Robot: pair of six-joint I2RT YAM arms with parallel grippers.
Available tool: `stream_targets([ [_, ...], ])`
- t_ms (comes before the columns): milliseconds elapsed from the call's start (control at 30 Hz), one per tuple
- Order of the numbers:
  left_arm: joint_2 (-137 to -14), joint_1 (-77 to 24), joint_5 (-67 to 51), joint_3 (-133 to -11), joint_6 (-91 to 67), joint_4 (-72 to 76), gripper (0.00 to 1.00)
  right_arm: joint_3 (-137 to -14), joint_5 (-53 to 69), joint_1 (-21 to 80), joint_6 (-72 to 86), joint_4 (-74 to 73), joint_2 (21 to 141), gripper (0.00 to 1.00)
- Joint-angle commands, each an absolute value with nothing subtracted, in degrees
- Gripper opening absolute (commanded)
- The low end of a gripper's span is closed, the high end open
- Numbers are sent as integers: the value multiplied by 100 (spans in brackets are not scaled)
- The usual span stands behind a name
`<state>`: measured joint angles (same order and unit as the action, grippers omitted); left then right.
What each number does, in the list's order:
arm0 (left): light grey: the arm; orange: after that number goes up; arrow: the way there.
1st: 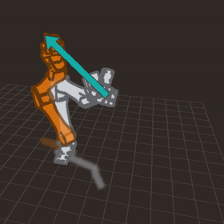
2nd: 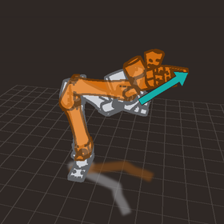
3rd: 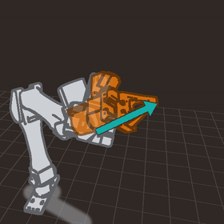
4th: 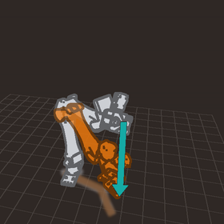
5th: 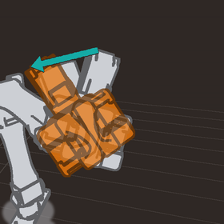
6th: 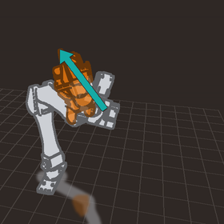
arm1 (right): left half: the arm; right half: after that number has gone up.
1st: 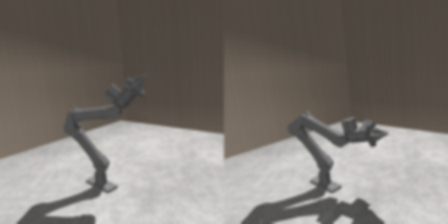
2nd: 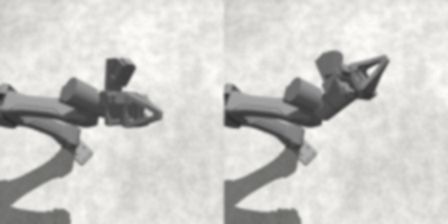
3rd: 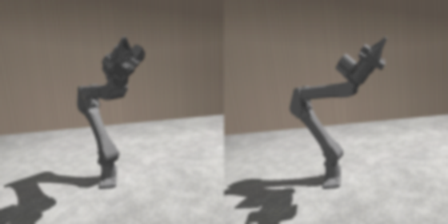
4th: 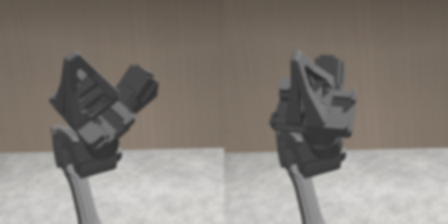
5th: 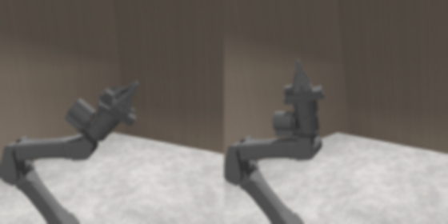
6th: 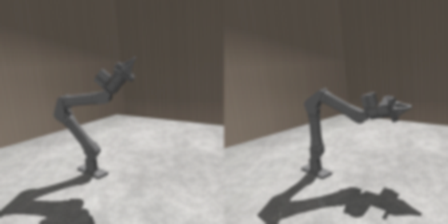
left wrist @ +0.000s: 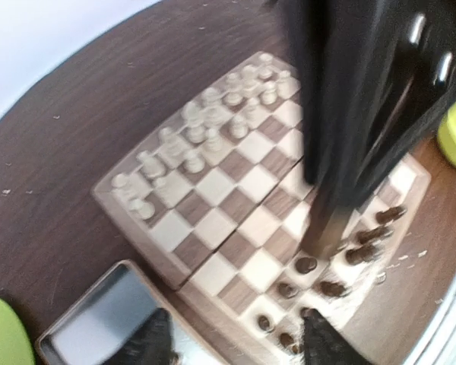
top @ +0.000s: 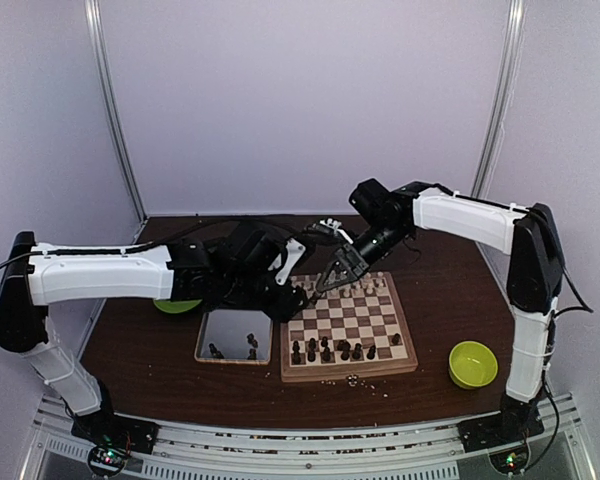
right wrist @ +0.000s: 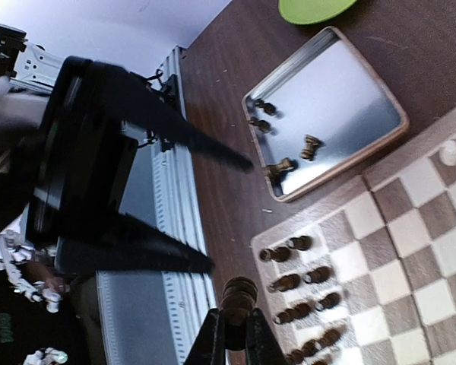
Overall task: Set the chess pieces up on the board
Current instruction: Pass from the left arm to the right, then place the knight at b8.
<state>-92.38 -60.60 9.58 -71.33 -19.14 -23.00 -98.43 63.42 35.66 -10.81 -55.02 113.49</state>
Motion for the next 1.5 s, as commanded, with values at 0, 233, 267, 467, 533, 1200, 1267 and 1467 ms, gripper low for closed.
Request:
stream_targets([
  [0,-8623,-5964,1919,-6586,-2189,-2017,68,-9227,5201,3034,-1657,-5363,10164,5],
  [233,-8363,-5581,2119,-6301,-2418,-2066,70,-7461,3492,2907,-2701,-4999,8589,3],
  [267,-8367,-5561,2118,-6302,-2417,-2066,70,-7293,3385,2908,-2807,-5038,8431,3],
  [467,-8446,-5537,2113,-6325,-2408,-2064,69,-6514,3175,2997,-3270,-5263,7928,3],
  [533,-8471,-5537,2117,-6346,-2437,-2077,68,-6244,3006,3137,-3383,-5155,7841,3],
  [1200,-8495,-5537,2053,-6222,-2757,-2115,66,-5656,2145,4079,-3612,-4356,8467,4],
  [1267,-8491,-5537,2031,-6210,-2781,-2118,66,-5677,2142,4092,-3612,-4370,8529,5],
  [1467,-8496,-5537,2031,-6146,-2819,-2076,65,-5690,2108,4139,-3579,-4330,8606,5],
])
